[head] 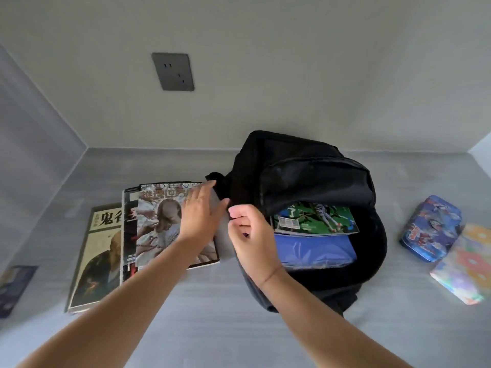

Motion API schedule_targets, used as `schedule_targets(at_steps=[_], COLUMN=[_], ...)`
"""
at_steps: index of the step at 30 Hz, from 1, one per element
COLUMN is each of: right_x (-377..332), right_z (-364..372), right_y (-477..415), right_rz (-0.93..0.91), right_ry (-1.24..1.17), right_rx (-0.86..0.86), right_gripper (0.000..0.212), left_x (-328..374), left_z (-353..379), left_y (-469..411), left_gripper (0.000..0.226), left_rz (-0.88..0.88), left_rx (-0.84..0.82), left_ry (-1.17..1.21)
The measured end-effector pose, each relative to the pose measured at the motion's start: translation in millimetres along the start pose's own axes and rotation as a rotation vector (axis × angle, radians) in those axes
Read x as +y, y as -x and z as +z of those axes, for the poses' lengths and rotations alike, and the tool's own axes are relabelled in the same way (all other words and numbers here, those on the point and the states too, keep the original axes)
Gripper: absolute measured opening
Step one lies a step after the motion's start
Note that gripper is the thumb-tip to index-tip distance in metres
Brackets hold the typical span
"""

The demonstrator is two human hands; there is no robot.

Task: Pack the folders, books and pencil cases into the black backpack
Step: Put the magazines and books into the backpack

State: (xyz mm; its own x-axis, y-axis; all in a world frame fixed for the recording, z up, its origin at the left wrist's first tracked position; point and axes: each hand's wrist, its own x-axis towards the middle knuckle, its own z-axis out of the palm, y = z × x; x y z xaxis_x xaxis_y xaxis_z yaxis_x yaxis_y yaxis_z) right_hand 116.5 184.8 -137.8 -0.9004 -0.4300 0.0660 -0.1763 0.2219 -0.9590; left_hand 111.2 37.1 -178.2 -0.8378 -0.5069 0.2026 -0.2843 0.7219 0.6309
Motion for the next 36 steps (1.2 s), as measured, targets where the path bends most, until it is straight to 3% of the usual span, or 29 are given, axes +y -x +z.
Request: schedule_targets(at_steps=[3,5,9,14,18,20,23,26,30,31,34,36], right_x=[16.5,32.4,62.8,75.8,101.9,106.8,92.2,87.0,67.4,59.3,38.0,29.1], right_z=[54.0,85.8,127.1,147.0,162.1,163.3,154.6,143.5,118.8,110.4,83.5,66.6], right_y=[-23.8,-36.4,-53.9,-66.1,-73.9,-75.0,-71.4,-74.0,-71.8,-70.3,-57.7,-40.5], right_rz=[0.180,0.255,0.365,0.486,0.487,0.456,0.483,0.493,0.554,0.561,0.428,0.326], right_ry=[0.088,0.202,0.403,0.353,0.159,0.193,0.027,-0.122,-0.402,-0.477,-0.510,-0.441], right_rx=[-0.299,-0.378,-0.298,-0.129,-0.170,-0.215,-0.210,-0.200,-0.384,-0.451,-0.520,-0.529], right_gripper=[0.040,0.053,0.056,0.041,0.057,0.064,0.037,0.028,0.068,0.064,0.025,0.032], left_x=[-69.8,-107.5,-148.2,-152.2,-155.9,-154.1,-140.5,-130.6,-118.9,-115.0,-110.5,-109.4], left_z=[-32.4,-48.4,-64.0,-76.9,-91.7,-94.7,-89.1,-90.3,-108.9,-115.6,-130.3,-129.4], left_y=[12.6,23.1,34.3,18.9,11.3,10.9,15.0,27.9,56.9,63.7,83.3,96.2], left_gripper=[0.041,0.043,0.060,0.051,0.045,0.038,0.023,0.037,0.038,0.034,0.025,0.023], left_rz=[-0.359,-0.583,-0.855,-1.009,-1.056,-1.060,-0.952,-0.815,-0.558,-0.505,-0.453,-0.483], left_rx=[0.132,0.144,0.144,0.188,0.082,-0.020,-0.116,-0.088,-0.166,-0.207,-0.278,-0.241], left_ry=[-0.007,-0.016,0.136,0.393,0.683,0.646,0.620,0.627,0.846,0.876,0.905,0.885])
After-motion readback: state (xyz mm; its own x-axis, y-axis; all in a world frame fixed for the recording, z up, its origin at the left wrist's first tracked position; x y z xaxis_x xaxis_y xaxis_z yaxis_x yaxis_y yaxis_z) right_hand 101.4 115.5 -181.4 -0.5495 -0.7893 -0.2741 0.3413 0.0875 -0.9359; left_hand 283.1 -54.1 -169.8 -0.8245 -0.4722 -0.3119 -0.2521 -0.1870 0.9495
